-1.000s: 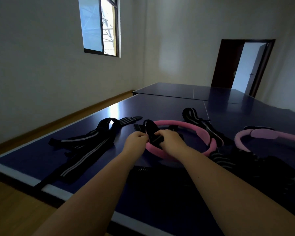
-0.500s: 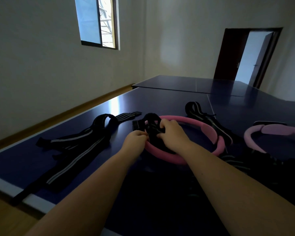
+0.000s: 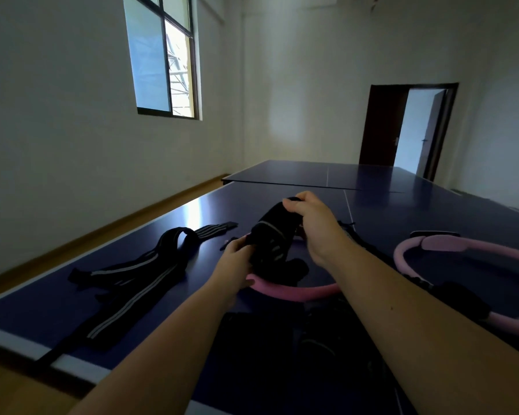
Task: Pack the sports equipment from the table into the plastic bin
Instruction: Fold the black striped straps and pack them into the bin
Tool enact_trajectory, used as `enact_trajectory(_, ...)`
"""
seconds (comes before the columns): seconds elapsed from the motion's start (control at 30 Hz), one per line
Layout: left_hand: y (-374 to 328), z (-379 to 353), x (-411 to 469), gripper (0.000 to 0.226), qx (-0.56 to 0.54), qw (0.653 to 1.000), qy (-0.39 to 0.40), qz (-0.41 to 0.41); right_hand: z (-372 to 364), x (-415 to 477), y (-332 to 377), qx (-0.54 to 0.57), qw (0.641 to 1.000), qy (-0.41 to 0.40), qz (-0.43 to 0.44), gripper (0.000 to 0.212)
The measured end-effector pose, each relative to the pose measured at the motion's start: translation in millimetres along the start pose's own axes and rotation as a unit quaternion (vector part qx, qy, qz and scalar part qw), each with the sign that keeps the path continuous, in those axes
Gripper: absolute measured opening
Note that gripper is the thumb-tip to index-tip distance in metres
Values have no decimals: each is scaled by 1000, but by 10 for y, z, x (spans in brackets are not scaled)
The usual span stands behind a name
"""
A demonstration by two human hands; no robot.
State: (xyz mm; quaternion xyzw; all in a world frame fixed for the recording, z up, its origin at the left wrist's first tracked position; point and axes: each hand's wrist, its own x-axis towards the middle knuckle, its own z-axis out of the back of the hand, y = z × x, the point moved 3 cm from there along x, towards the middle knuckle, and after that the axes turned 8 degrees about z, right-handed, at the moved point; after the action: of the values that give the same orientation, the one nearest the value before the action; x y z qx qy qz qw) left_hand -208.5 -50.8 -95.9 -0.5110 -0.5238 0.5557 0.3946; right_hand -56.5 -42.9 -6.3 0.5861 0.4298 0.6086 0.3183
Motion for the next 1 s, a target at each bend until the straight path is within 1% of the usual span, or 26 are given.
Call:
enact_trajectory(0.07,-24,-31,-65,35,-29,1000,2,9,40,-48,63,-2,1000,12,-1,28)
enact_trajectory(0.1,-41,-42,-96,34,-24,1000,-8,1,57,-73,83,-12,1000,22,1,31)
enact_trajectory(0.2,-142,-103,-240,23,-33,997,-36,-55,118,-166,114,-18,998,60,7,35)
enact_trajectory(0.27,-228,-152,-321,20,-57,995,-33,-81,161,-214,110,27,996,84,19,39)
enact_trajectory(0.37,-341,-202,-367,29,-76,992,-26,-94,231,-253,128,111,989,97,31,41)
enact_trajectory(0.43,-379,-227,-369,38,-83,992,-23,-90,274,-290,157,116,987,103,28,36)
enact_trajectory(0.5,-397,-260,-391,51,-115,991,10,-70,316,-340,184,90,990,106,26,37)
enact_trajectory(0.57,-399,-295,-428,67,-189,980,50,-37,367,-371,135,60,992,113,7,40)
enact_trajectory(0.6,-399,-297,-428,74,-212,975,58,-25,384,-411,115,33,992,122,-7,36)
enact_trajectory(0.63,-396,-309,-432,76,-218,974,63,-18,414,-445,57,0,991,133,-19,28)
enact_trajectory(0.67,-400,-326,-457,72,-210,976,59,-18,434,-494,9,-37,988,148,-33,29)
enact_trajectory(0.73,-404,-359,-476,51,-198,978,57,-34,474,-575,-92,-103,978,173,-47,53)
enact_trajectory(0.77,-418,-383,-477,44,-199,977,59,-43,503,-600,-105,-126,975,176,-41,59)
enact_trajectory(0.8,-427,-392,-477,43,-202,976,66,-51,509,-647,-84,-130,974,182,-39,61)
enact_trajectory(0.83,-454,-414,-475,46,-203,974,80,-62,534,-649,-111,-114,974,192,-39,60)
enact_trajectory(0.87,-493,-440,-512,50,-199,973,92,-74,555,-689,-108,-68,974,211,-44,56)
enact_trajectory(0.93,-564,-503,-591,56,-193,972,102,-87,581,-708,-123,27,973,216,-78,40)
enact_trajectory(0.97,-574,-536,-636,57,-185,972,110,-89,595,-689,-183,47,975,187,-109,34)
enact_trajectory(1.0,-559,-569,-674,57,-170,974,116,-90,602,-685,-211,42,980,139,-139,37)
